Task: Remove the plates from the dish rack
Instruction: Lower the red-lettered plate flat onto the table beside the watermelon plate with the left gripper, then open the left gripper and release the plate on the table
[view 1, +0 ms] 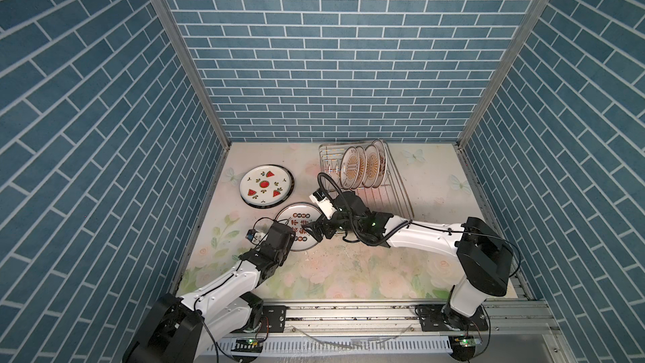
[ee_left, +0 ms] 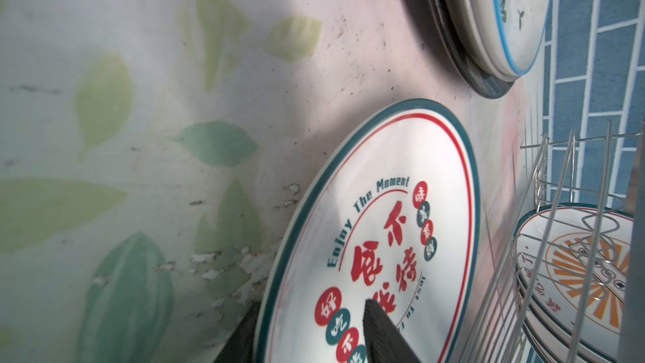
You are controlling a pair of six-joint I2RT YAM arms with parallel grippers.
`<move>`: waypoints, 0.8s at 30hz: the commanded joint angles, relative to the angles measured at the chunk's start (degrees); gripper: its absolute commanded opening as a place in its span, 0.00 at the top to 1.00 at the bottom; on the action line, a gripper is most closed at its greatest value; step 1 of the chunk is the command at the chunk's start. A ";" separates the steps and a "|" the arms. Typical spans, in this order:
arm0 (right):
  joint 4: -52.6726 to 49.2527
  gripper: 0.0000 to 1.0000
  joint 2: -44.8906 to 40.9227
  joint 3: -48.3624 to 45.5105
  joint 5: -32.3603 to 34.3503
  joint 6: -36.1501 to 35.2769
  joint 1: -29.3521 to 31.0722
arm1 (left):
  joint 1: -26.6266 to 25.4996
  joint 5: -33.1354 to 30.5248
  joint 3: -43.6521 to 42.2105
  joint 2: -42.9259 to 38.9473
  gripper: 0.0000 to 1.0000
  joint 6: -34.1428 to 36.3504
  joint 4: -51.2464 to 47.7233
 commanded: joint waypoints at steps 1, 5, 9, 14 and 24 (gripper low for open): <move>-0.85 0.05 -0.22 1.25 0.08 -2.45 0.31 | 0.40 -1.00 0.65 1.41 0.49 -0.04 1.44; -0.79 0.05 -0.33 0.83 0.53 -2.37 0.40 | 0.56 -0.86 0.88 2.59 0.47 0.21 1.67; 0.43 0.05 -1.39 -0.58 0.98 -2.38 0.32 | 0.75 -1.28 0.97 2.15 0.46 0.22 1.00; 2.80 0.05 -2.96 -2.50 0.86 -2.01 0.35 | 1.31 -4.45 2.11 -1.63 0.31 4.02 -3.55; 9.50 0.05 -6.63 -7.60 1.82 -0.87 0.32 | 1.53 -7.05 0.40 -10.47 0.12 5.05 -8.20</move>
